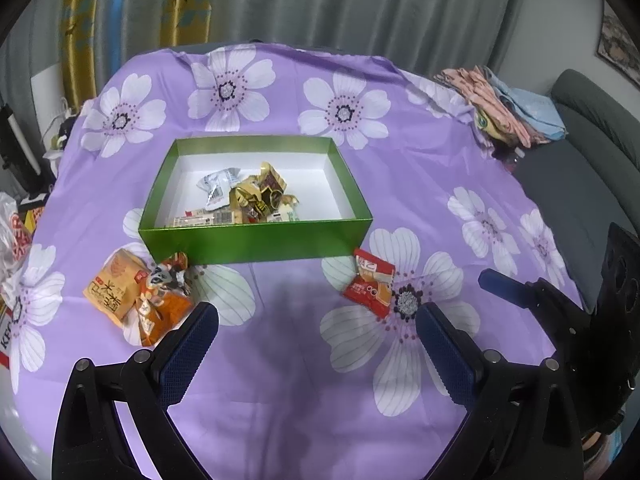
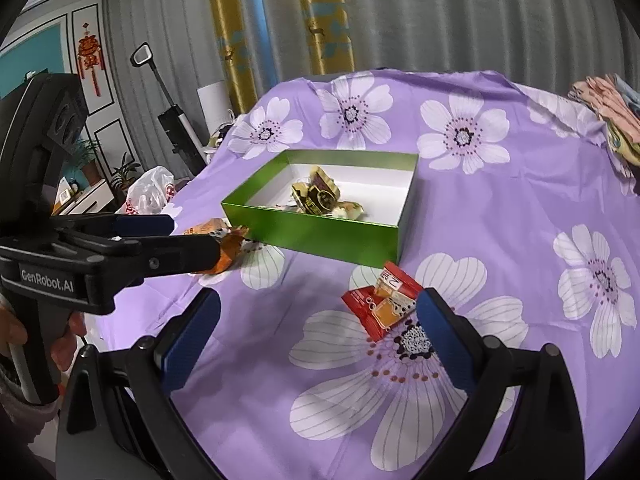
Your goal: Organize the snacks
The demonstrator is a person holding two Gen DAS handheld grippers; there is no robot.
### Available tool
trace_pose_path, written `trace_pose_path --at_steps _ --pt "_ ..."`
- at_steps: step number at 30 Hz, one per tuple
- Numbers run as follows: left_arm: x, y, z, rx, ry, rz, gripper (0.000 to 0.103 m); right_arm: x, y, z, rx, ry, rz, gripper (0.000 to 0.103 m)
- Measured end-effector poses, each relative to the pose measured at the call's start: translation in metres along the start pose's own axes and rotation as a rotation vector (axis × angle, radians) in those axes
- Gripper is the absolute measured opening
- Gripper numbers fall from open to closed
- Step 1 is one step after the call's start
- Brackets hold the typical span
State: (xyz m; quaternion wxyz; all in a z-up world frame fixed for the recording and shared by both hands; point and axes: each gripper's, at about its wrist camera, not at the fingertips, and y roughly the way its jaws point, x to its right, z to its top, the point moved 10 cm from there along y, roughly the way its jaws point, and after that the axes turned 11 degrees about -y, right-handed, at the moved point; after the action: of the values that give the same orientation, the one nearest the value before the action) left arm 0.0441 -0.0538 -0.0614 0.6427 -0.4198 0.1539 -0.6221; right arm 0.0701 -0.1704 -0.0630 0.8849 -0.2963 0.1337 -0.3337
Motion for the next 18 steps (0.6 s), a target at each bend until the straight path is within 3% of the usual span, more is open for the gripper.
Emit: trace_pose_path --at_steps 18 --pt "0.002 0.040 -0.011 -0.087 0.018 0.008 0.099 0.023 0.029 -0.026 -0.062 0.080 0.013 0.099"
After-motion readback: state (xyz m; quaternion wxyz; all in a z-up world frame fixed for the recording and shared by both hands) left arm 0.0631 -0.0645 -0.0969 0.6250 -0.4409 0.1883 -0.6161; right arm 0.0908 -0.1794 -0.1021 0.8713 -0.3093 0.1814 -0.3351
